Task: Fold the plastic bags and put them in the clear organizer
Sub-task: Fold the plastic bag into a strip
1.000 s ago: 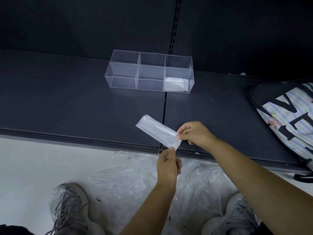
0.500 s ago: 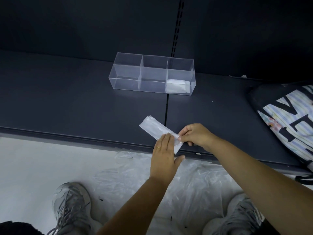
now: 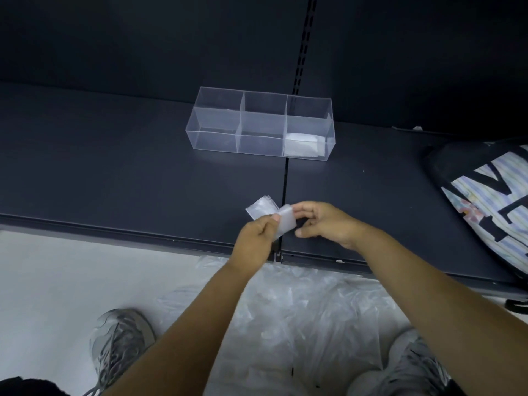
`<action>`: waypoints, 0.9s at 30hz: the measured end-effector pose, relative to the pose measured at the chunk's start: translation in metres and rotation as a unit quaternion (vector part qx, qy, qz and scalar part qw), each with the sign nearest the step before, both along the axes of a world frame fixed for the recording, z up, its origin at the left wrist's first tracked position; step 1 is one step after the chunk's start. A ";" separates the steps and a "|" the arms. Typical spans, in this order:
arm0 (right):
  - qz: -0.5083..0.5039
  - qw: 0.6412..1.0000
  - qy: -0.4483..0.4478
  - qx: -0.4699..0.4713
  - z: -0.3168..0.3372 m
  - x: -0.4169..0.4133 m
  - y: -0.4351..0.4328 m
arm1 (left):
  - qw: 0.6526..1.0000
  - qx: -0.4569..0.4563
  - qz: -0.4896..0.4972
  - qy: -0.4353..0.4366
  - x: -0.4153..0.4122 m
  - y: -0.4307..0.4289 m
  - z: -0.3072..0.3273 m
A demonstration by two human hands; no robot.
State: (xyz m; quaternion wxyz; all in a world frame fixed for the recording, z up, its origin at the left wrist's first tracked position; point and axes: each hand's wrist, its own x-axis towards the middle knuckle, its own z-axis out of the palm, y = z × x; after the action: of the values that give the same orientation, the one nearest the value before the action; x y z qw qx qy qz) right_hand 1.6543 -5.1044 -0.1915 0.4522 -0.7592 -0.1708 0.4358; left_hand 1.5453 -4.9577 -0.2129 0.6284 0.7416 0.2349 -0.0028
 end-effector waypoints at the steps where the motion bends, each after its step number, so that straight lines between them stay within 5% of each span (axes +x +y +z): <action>1: -0.019 1.000 -0.008 0.002 -0.003 0.001 0.006 | 0.998 -0.058 0.021 0.023 0.005 0.005 0.000; 5: -0.086 0.994 -0.059 -0.008 -0.014 0.007 0.023 | 0.975 -0.195 0.069 0.080 0.018 0.017 0.004; 10: -0.119 0.987 -0.104 -0.027 -0.021 0.008 0.038 | 0.958 -0.230 0.147 0.088 0.023 0.024 0.000; 16: -0.106 0.974 -0.183 -0.081 -0.023 0.008 0.054 | 0.972 0.125 0.198 0.022 0.015 0.026 -0.010; 21: -0.074 0.963 -0.225 -0.131 -0.018 0.008 0.066 | 0.888 0.459 -0.001 -0.034 0.017 0.031 -0.021; 24: -0.072 0.957 -0.238 -0.151 -0.016 0.007 0.069 | 0.833 0.530 -0.156 0.034 0.015 0.041 -0.036; 27: -0.100 0.952 -0.250 -0.147 -0.020 -0.006 0.069 | 0.806 0.551 -0.203 0.072 0.013 0.049 -0.046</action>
State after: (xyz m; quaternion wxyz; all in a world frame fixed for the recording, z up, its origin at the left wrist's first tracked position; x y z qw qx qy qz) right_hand 1.6480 -5.0355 -0.2111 0.3197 -0.9152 -0.1352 0.2048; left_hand 1.5585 -4.9092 -0.2585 0.0806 0.9916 0.0856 -0.0535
